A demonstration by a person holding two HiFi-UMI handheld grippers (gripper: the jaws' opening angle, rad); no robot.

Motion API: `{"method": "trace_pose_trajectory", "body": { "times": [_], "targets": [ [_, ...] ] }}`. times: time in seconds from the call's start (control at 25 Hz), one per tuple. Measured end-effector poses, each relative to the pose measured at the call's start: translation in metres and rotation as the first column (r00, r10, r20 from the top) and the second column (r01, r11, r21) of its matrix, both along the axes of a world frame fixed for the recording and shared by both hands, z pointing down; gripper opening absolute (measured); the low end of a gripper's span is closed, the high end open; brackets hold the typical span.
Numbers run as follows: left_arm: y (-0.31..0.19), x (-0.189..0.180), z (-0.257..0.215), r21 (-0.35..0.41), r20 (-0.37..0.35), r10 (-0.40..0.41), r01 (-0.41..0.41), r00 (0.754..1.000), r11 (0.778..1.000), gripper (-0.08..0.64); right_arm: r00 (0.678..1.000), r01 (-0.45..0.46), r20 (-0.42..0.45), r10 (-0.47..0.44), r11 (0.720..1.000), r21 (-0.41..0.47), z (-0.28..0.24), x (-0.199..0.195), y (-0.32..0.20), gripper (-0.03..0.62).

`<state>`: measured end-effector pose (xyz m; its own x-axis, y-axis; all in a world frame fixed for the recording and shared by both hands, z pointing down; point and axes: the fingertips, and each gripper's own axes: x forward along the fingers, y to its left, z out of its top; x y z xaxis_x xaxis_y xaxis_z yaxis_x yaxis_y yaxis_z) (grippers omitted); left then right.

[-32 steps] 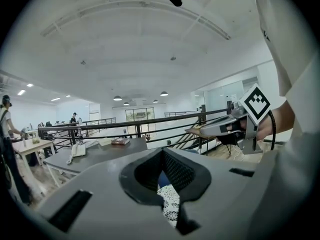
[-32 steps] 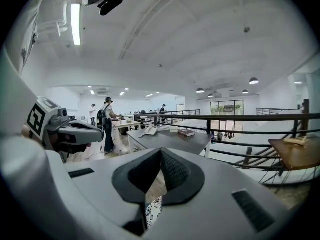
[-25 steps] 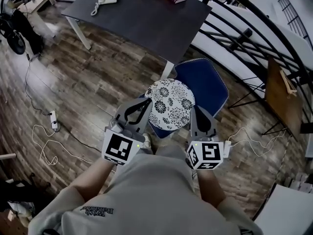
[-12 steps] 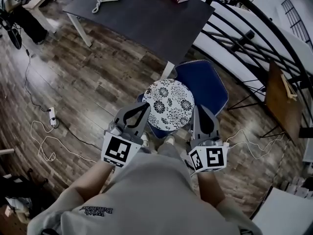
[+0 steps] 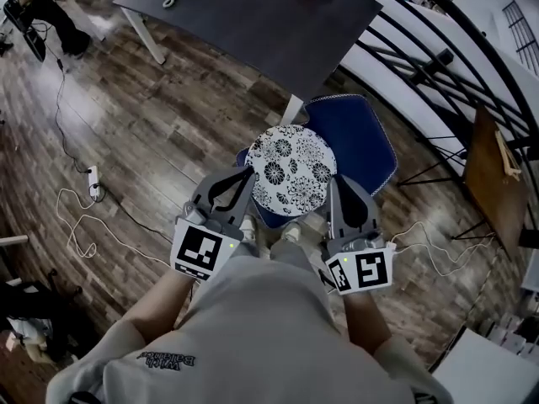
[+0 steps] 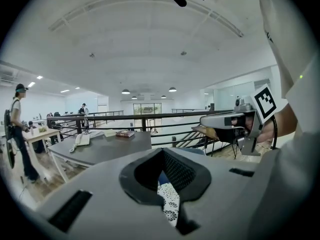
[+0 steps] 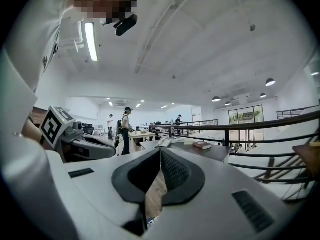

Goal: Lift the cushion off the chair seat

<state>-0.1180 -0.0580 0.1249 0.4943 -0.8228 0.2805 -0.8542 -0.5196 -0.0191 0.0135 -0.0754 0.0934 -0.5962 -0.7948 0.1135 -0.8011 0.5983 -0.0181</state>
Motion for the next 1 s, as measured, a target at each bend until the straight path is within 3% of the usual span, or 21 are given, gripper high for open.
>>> {"method": "trace_pose_trajectory", "body": {
  "times": [0.28,0.52,0.68,0.8,0.92,1.0],
  "targets": [
    [-0.011,0.019,0.007,-0.023,0.020,-0.042,0.042,0.999,0.999,0.006,1.000,-0.002,0.000,0.002,0.998,-0.056,0.022,0.030,-0.011,0.003],
    [-0.015,0.040,0.020,-0.065,0.030,-0.027,0.029,0.999,0.997,0.006,1.000,-0.003,-0.016,0.002,0.996,-0.087,0.035,0.044,-0.020,0.003],
    [-0.028,0.050,0.035,-0.103,0.035,-0.026,0.029,0.999,0.994,0.006,0.999,0.013,0.048,-0.004,0.983,-0.182,0.052,0.050,-0.036,0.005],
    [-0.039,0.051,0.044,-0.118,0.040,-0.034,0.038,0.999,0.992,0.006,0.999,0.022,0.044,-0.014,0.979,-0.202,0.064,0.049,-0.048,0.006],
    [-0.046,0.050,0.058,-0.148,0.067,-0.036,0.046,0.997,0.988,0.006,0.998,0.051,0.033,-0.045,0.970,-0.236,0.079,0.043,-0.057,0.097],
    [-0.051,0.045,0.064,-0.132,0.085,-0.074,0.085,0.994,0.988,0.008,0.998,0.069,0.012,-0.068,0.966,-0.250,0.089,0.039,-0.061,0.121]
  ]
}}
